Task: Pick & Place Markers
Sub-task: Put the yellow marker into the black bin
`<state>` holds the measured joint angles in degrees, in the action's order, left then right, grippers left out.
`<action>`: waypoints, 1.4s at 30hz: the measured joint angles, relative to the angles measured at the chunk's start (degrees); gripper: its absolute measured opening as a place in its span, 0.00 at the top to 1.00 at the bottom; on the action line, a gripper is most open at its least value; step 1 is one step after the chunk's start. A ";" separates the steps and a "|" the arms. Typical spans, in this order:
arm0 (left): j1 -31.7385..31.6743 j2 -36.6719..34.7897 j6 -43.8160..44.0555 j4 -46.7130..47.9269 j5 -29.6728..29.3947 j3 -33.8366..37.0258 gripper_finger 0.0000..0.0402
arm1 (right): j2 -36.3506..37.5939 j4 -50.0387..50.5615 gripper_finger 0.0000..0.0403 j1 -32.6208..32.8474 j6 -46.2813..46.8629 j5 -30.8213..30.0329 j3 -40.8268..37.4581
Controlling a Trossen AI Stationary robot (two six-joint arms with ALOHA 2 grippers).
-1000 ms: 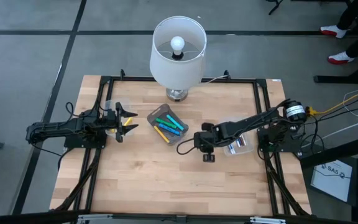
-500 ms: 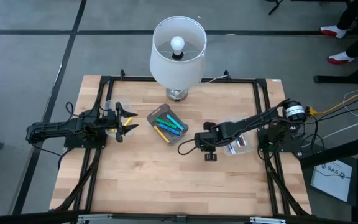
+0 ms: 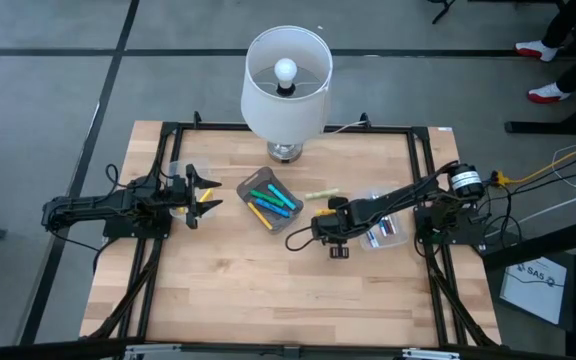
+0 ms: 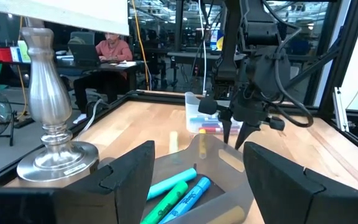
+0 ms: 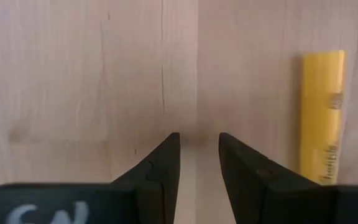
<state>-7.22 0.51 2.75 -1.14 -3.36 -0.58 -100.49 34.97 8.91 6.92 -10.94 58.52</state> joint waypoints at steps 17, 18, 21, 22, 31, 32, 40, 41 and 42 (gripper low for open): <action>0.00 0.00 -0.02 0.04 0.00 0.00 0.40 | 0.00 5.40 0.73 -2.82 -9.79 -10.96 8.76; -0.02 0.00 0.00 0.04 0.00 0.00 0.40 | 0.00 5.74 0.73 -3.57 -9.00 -9.54 8.45; 0.00 0.00 -0.01 0.04 0.00 0.00 0.40 | 0.00 5.83 0.73 -5.76 -7.49 -6.59 7.22; -0.01 0.00 0.01 0.06 0.00 0.00 0.40 | 0.00 5.73 0.73 -6.38 -7.22 -6.13 6.88; -0.01 0.00 0.02 0.06 -0.01 0.00 0.40 | -2.13 6.00 0.73 -9.57 -7.37 1.55 6.58; 0.00 0.00 0.00 0.08 0.00 0.00 0.40 | -2.47 5.74 0.73 -9.57 -7.39 2.06 6.58; -0.01 0.00 0.00 0.00 -0.01 0.00 0.40 | -7.60 6.07 0.73 -10.03 -10.23 2.47 6.89; -0.02 0.00 -0.03 0.00 -0.02 0.00 0.40 | -8.17 6.12 0.73 -10.22 -9.95 2.76 6.88; 0.00 0.00 0.00 0.00 0.00 0.00 0.40 | -8.64 6.15 0.73 -10.32 -9.46 3.08 6.88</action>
<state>-7.22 0.51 2.75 -1.15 -3.36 -0.58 -109.12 41.12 -1.41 -2.54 -7.86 65.41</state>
